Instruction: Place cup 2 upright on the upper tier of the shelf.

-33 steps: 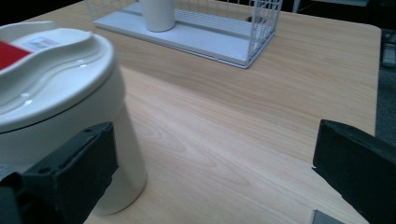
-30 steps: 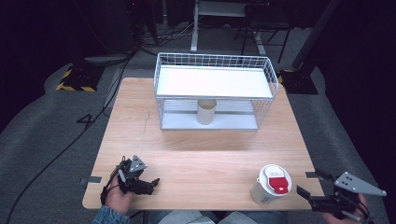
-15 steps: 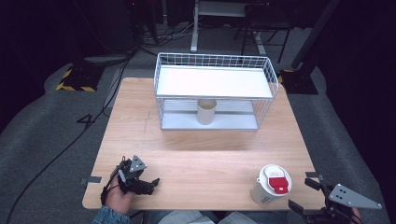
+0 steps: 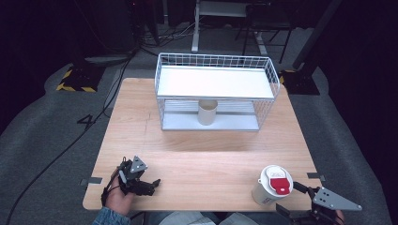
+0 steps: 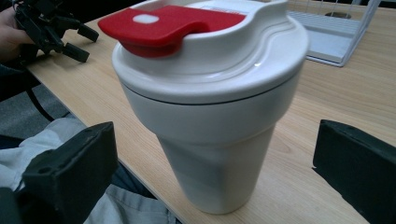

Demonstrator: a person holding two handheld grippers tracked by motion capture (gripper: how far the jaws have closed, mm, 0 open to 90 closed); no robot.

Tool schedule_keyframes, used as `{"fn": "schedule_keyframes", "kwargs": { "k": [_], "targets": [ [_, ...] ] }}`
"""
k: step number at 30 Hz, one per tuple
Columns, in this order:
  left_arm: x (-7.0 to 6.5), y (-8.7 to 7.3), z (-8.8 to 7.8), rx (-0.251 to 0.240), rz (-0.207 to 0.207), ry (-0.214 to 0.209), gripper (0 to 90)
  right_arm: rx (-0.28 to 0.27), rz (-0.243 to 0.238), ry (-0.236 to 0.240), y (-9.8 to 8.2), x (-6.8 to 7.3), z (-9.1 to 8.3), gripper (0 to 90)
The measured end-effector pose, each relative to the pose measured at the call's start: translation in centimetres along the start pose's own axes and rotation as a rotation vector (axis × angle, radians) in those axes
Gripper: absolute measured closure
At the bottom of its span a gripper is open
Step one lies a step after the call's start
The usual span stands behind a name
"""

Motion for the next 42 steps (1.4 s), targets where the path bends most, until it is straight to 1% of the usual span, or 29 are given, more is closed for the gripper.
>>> {"fn": "schedule_keyframes", "kwargs": {
  "k": [4, 7, 8, 10, 18, 19, 21, 24, 27, 28, 30, 33, 34, 35, 38, 40, 42],
  "targets": [
    [0.0, 0.0, 0.0, -0.002, 0.003, 0.002, 0.1, 0.003, 0.004, -0.001, -0.5, 0.2, 1.0, 0.3],
    [0.0, 0.0, 0.0, -0.002, 0.004, 0.001, 0.1, 0.010, -0.013, -0.008, -1.0, 0.2, 2.0, 0.3],
    [0.0, 0.0, 0.0, -0.002, 0.004, 0.001, 0.1, 0.011, -0.010, -0.007, -1.1, 0.2, 2.2, 0.3],
    [0.0, 0.0, 0.0, -0.002, 0.004, 0.002, 0.1, 0.006, -0.020, -0.013, -1.2, 0.1, 2.7, 0.3],
    [0.0, 0.0, 0.0, -0.002, 0.003, 0.001, 0.2, -0.037, -0.032, 0.008, -1.2, 0.3, 3.9, 0.0],
    [0.0, 0.0, 0.0, -0.001, 0.002, 0.002, 0.2, -0.037, -0.028, 0.007, -1.2, 0.4, 4.1, 0.0],
    [0.0, 0.0, 0.0, 0.000, 0.000, -0.001, 0.1, -0.042, -0.035, 0.002, -1.3, 0.2, 4.3, 0.3],
    [0.0, 0.0, 0.0, 0.000, 0.000, 0.001, 0.2, -0.047, -0.021, -0.002, -1.4, 0.0, 4.7, 0.3],
    [0.0, 0.0, 0.0, -0.002, 0.004, 0.001, 0.2, -0.066, 0.007, 0.001, -1.4, -0.1, 4.9, 0.3],
    [0.0, 0.0, 0.0, -0.001, 0.002, 0.002, 0.1, -0.076, 0.013, 0.009, -1.3, -0.1, 4.9, 0.3],
    [0.0, 0.0, 0.0, -0.001, 0.002, 0.002, 0.1, -0.090, 0.026, -0.010, -1.1, -0.3, 5.0, 0.3],
    [0.0, 0.0, 0.0, -0.002, 0.003, 0.000, 0.1, -0.116, 0.045, 0.003, -0.8, -0.3, 5.0, 0.3],
    [0.0, 0.0, 0.0, 0.000, 0.000, 0.000, 0.1, -0.118, 0.048, 0.000, -0.7, -0.4, 5.0, 0.4],
    [0.0, 0.0, 0.0, -0.002, 0.004, 0.000, 0.1, -0.117, 0.040, -0.005, -0.7, -0.4, 5.0, 0.8],
    [0.0, 0.0, 0.0, -0.001, 0.002, 0.002, 0.1, -0.126, 0.041, 0.008, -0.5, -0.2, 5.0, 3.1],
    [0.0, 0.0, 0.0, 0.000, 0.000, 0.000, 0.2, -0.131, 0.032, 0.014, -0.4, -0.1, 5.0, 4.5],
    [0.0, 0.0, 0.0, -0.001, 0.002, 0.002, 0.2, -0.138, 0.029, 0.014, -0.3, -0.1, 5.0, 4.5]
  ]
}}
Point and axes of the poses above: each handheld gripper's, and its own axes: z roughly forward along the jaws, y roughly out of its top, x roughly to its left, the point moved 9 cm from there along z, roughly forward along the jaws
